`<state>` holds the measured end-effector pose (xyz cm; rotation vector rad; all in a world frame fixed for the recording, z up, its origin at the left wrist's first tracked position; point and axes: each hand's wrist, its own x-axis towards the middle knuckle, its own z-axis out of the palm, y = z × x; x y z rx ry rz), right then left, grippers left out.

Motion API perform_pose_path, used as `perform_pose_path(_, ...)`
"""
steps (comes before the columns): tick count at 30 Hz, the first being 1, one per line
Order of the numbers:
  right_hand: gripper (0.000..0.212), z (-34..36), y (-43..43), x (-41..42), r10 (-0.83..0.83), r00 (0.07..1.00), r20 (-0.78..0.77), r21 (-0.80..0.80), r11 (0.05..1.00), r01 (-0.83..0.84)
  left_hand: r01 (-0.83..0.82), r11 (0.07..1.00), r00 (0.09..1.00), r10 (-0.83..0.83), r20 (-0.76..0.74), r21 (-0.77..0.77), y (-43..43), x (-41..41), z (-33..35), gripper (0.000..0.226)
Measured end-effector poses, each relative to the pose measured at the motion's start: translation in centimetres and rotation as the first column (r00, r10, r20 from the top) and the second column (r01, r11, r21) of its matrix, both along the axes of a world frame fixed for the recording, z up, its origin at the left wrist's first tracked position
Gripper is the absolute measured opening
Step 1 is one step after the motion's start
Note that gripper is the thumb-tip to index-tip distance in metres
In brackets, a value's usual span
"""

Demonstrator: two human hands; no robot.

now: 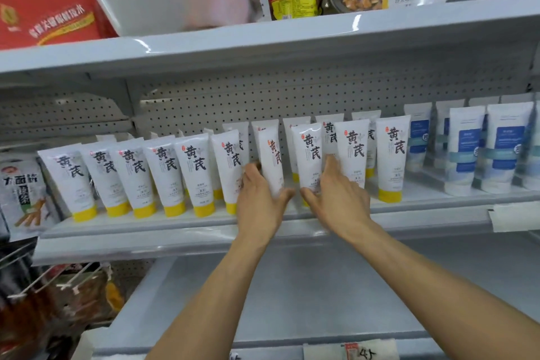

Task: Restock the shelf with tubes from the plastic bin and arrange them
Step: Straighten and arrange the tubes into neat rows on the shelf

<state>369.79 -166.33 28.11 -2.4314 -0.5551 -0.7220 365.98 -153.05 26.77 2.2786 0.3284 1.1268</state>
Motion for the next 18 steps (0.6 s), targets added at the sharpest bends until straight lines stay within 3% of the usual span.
perform_pose_path(10, 0.053, 0.5, 0.4, -0.3, -0.087, 0.996, 0.009, -0.051, 0.995, 0.088, 0.166, 0.969, 0.982, -0.179, -0.06, -0.181, 1.7, 0.2, 0.4, 0.057)
perform_pose_path(18, 0.065, 0.3, 0.6, -0.1, -0.106, 0.994, 0.001, -0.02, 0.994, 0.106, 0.281, 0.936, 0.944, -0.31, -0.117, -0.214, 2.6, 0.0, 0.9, 0.048)
